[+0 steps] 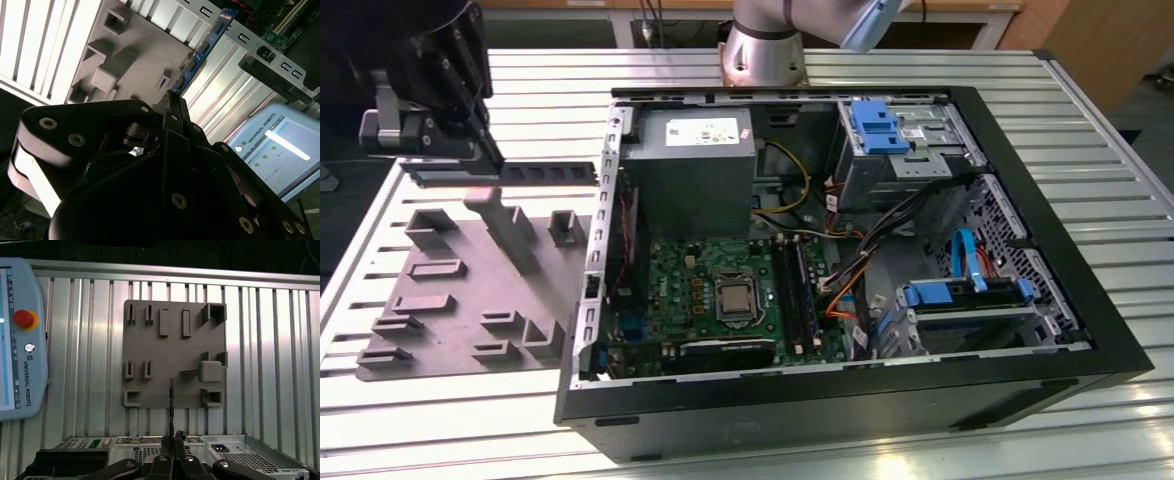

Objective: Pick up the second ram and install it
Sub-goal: 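Pick up the second ram and move it above second insertion slot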

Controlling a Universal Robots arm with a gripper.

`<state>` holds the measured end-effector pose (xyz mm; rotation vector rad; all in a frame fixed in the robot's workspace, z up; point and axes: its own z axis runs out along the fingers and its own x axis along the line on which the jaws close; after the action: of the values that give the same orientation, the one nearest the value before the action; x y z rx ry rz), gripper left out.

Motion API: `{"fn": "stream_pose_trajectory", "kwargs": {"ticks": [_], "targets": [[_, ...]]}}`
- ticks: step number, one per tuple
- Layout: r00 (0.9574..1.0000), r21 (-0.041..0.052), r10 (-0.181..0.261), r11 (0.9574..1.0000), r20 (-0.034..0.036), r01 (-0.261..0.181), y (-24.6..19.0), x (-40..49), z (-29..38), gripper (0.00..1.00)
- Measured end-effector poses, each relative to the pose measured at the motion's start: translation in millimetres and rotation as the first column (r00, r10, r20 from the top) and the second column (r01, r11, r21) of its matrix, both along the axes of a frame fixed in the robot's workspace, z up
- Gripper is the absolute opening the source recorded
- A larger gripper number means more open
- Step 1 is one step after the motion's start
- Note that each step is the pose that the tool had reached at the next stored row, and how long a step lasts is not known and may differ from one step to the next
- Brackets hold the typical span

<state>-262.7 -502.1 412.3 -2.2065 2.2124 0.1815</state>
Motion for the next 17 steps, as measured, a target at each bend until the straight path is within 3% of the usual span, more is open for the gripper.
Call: {"fn": "stream_pose_trajectory", "kwargs": {"ticks": [17], "targets": [[1.0,0.0,0.0,1.0,0.0,0.0,0.0,16.0,0.0,0.11]]}}
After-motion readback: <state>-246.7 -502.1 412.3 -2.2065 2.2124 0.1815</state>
